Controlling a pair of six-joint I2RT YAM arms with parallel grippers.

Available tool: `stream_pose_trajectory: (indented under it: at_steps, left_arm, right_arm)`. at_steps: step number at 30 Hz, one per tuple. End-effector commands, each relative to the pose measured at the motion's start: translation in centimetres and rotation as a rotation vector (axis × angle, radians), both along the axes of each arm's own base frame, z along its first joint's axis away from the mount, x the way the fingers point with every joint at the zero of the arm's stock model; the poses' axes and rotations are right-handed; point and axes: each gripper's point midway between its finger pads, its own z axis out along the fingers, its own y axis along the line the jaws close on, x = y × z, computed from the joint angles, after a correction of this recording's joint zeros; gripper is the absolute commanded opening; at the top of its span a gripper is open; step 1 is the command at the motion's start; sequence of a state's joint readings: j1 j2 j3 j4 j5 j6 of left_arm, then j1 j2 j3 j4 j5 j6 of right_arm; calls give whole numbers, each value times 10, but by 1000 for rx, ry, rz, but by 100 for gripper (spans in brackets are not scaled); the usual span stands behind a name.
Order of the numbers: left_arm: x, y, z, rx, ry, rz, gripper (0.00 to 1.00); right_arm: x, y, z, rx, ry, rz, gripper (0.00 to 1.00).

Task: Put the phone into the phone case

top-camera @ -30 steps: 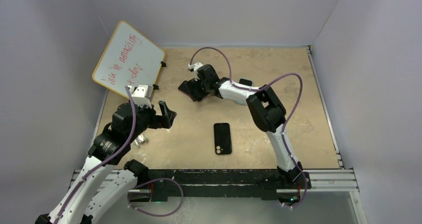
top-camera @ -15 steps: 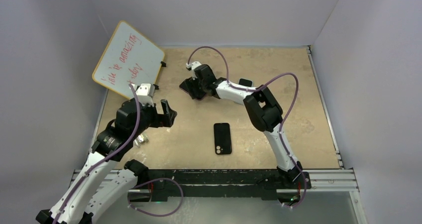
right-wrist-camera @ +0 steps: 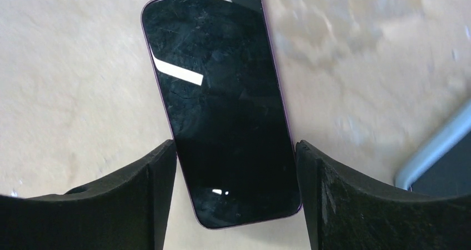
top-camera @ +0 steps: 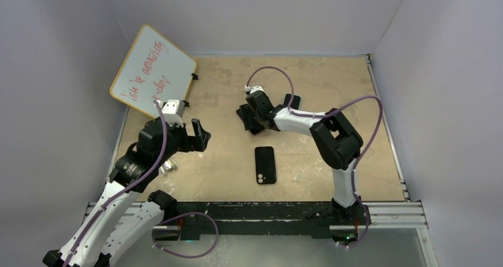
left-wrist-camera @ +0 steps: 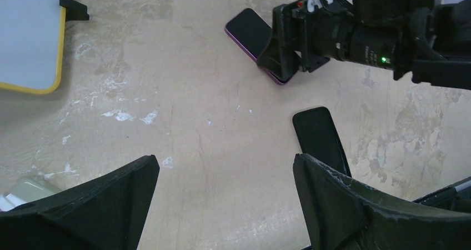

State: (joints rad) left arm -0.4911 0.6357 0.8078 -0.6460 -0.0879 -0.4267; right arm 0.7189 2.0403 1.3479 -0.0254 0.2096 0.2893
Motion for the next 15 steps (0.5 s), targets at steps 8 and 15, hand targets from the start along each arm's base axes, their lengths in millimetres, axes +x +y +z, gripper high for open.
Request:
stream_pose_trajectory:
  at_steps: [8,15]
  left_arm:
    - [4,1,13,-24,-44,21,96]
    - [6,0,11,-20,-36,19,96]
  right_arm:
    - [-100,-102,-22,-67,185,-321,45]
    - [-126,-109,-16,28,183,-293,59]
